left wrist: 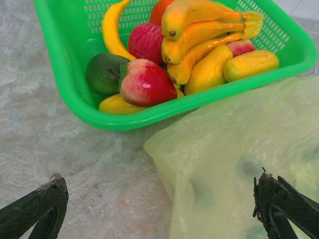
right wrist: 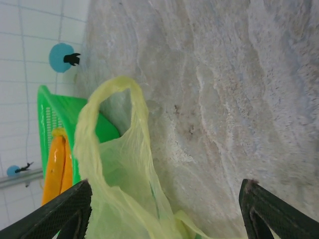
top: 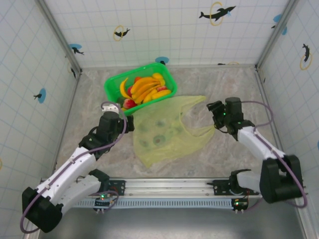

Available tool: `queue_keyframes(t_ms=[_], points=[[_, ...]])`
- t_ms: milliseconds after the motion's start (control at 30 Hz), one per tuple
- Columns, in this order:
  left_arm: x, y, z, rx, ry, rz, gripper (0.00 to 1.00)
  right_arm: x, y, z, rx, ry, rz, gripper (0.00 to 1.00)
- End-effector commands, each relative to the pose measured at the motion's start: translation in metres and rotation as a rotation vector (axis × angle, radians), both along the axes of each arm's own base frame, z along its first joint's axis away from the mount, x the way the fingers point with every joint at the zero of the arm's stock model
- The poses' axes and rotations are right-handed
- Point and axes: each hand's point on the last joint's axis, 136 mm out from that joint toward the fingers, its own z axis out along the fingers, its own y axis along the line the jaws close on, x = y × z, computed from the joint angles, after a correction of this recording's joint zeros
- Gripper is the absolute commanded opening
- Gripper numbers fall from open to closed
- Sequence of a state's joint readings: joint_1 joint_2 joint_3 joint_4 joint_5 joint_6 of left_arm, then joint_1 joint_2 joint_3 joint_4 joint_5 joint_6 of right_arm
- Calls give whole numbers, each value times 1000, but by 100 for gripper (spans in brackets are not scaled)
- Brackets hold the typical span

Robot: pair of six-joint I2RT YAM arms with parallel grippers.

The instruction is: Place the fake fruits into the plastic bag and tie a complex knot

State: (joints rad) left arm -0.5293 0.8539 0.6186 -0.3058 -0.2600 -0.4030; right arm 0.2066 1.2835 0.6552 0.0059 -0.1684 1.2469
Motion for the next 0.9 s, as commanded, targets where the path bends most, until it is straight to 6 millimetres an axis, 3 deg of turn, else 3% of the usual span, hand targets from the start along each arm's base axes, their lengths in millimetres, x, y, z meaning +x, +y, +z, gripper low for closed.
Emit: queue_keyframes(t_ms=[0, 200, 333, 433, 533, 600, 633, 867], points=[[1, 0, 1, -1, -33, 1, 98, 42, 22, 27, 180, -54, -16, 81], [1, -1, 1, 18, -47, -15, 98, 92, 28, 24, 225, -96, -49, 81], [0, -1, -2, 30, -47, -19, 97, 119, 33, 18, 238, -106, -48, 72], [1, -1, -1, 37, -53, -20, 97, 136, 47, 17, 273, -115, -7, 51], [3, 0, 2, 46, -58, -12, 97, 143, 54, 25, 273, -131, 25, 13], [5, 0, 9, 48, -63, -8, 97, 150, 45, 50, 210, -176, 37, 0], [7, -2, 13, 45, -64, -12, 97, 153, 39, 61, 172, -182, 43, 0], [17, -11, 42, 13, -73, -10, 96, 177, 0, 186, -21, -306, 140, 0]])
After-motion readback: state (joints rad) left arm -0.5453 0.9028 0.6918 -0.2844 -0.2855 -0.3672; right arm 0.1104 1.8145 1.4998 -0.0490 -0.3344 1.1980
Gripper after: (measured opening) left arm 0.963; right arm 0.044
